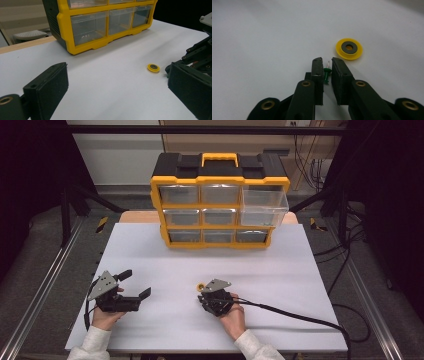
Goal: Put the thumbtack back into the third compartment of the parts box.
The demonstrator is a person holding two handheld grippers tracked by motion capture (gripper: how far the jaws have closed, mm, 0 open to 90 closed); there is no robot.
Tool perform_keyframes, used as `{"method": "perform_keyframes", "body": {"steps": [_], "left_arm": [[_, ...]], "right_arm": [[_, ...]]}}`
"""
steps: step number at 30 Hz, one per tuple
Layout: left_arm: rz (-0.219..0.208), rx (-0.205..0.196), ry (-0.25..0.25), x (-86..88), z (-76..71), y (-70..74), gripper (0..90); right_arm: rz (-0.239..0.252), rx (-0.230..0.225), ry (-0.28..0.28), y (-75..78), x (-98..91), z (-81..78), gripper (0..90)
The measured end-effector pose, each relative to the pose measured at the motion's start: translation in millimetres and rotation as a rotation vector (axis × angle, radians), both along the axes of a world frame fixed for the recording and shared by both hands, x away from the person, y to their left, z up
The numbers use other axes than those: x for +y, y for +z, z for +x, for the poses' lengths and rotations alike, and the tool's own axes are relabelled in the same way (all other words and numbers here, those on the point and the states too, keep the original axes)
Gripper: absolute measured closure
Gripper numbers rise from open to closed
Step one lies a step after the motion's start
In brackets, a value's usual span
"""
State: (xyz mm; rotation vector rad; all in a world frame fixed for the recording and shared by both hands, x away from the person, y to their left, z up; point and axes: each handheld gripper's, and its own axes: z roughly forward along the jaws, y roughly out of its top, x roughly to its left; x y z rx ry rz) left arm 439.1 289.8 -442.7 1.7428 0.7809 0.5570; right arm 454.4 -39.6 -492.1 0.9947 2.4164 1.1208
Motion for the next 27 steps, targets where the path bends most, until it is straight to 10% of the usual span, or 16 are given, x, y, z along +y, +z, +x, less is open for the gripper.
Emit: {"method": "perform_keyframes", "body": {"steps": [27], "left_arm": [[0.001, 0.000, -0.001, -0.4, -0.2, -0.2, 2.7]], "right_arm": [[0.029, 0.006, 0.016, 12.8, -5.8, -0.2, 85.3]]}}
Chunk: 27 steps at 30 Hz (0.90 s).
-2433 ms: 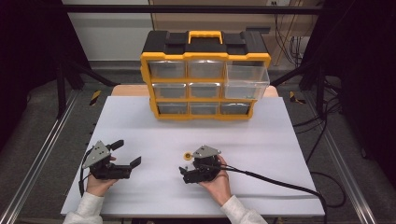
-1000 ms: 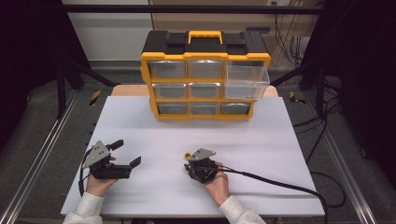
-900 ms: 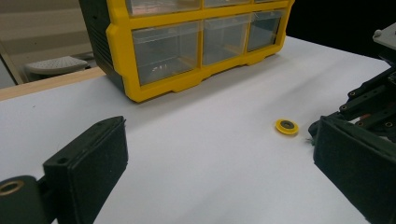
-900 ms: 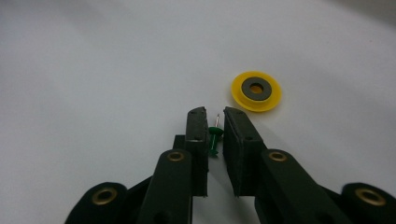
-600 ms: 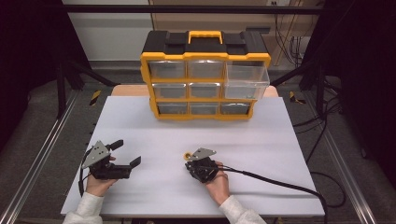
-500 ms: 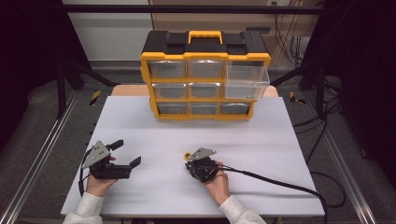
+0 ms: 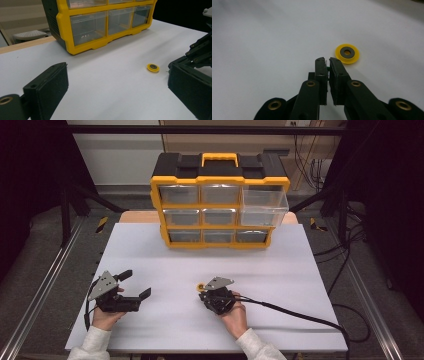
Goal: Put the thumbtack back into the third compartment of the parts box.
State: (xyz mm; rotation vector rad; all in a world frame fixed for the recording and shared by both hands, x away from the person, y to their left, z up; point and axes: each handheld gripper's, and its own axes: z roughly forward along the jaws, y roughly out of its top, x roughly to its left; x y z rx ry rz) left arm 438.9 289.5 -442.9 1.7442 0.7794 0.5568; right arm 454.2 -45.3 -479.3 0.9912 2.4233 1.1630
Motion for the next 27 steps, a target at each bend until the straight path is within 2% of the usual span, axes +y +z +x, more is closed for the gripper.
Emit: {"method": "perform_keyframes", "body": {"steps": [13, 27], "left_arm": [[0.000, 0.000, 0.000, -0.1, -0.2, 0.0, 2.6], [0.001, 0.002, -0.002, -0.6, -0.1, -0.3, 2.7]], "right_arm": [[0.054, -0.040, 0.006, 23.2, -10.4, -4.6, 85.3], [0.101, -0.045, -0.015, 39.8, -29.9, -4.0, 85.3]]}}
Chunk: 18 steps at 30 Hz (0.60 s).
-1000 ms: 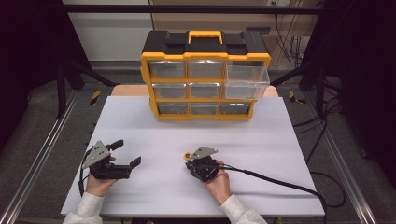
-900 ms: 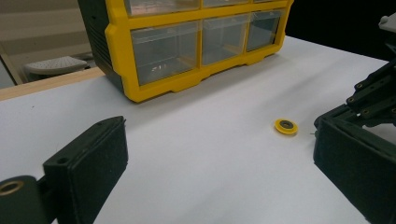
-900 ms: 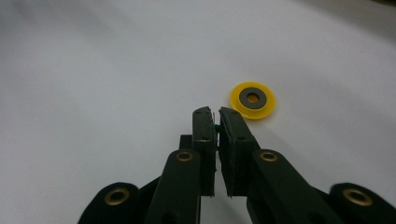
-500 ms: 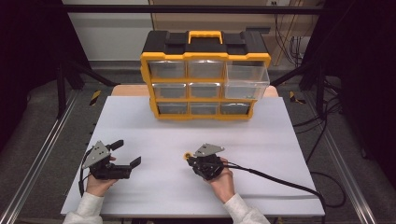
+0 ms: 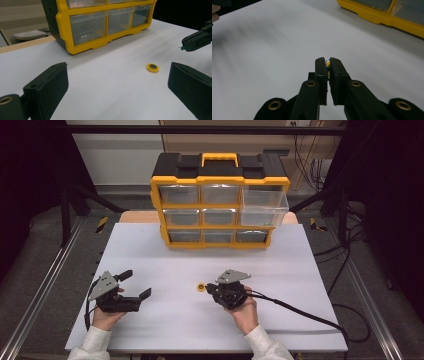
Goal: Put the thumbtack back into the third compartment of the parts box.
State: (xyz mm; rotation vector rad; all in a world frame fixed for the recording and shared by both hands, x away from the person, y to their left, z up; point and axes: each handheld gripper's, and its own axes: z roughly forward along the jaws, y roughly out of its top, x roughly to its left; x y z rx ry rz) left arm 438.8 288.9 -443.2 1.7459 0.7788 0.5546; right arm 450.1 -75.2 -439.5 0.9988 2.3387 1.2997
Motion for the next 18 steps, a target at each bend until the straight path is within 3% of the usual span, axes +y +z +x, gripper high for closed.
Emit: {"method": "perform_keyframes", "body": {"steps": [14, 18], "left_arm": [[-0.001, 0.000, 0.000, 0.5, 0.0, 0.1, 2.7], [-0.005, 0.000, 0.001, 0.5, 0.1, 0.0, 2.6]], "right_arm": [[0.048, -0.019, -0.038, 17.8, -23.7, 2.1, 85.2], [0.047, -0.042, -0.051, 23.9, -30.2, 2.1, 85.2]]}}
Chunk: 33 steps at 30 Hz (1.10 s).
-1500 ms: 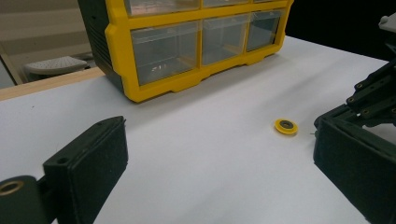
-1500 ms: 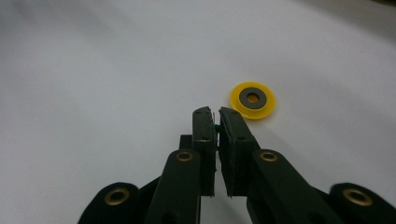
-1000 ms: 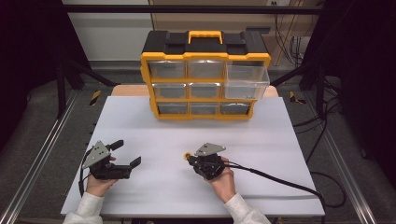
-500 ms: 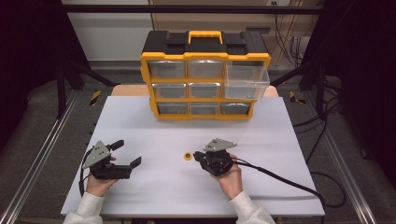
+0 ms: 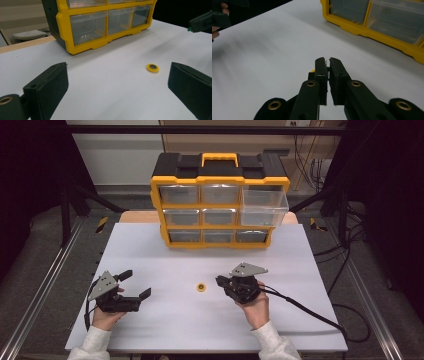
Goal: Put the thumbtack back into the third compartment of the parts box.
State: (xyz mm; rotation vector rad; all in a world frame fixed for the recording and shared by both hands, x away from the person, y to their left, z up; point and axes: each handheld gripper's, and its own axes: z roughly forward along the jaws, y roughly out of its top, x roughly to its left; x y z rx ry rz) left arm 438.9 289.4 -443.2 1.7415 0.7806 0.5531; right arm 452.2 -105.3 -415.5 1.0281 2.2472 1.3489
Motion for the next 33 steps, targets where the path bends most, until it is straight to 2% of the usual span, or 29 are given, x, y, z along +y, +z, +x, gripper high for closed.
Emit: {"method": "perform_keyframes", "body": {"steps": [11, 24, 33], "left_arm": [[0.001, 0.003, 0.000, -0.4, 0.4, -0.7, 2.7], [0.006, 0.004, -0.001, -0.6, 0.5, -0.7, 2.7], [0.002, 0.003, -0.001, -0.7, 0.1, -0.5, 2.7]], "right_arm": [[0.027, -0.036, -0.016, 17.3, -11.9, 0.6, 85.2], [0.071, -0.086, -0.039, 45.8, -31.8, 1.9, 85.2], [0.079, -0.119, -0.043, 69.1, -41.0, 3.1, 85.2]]}}
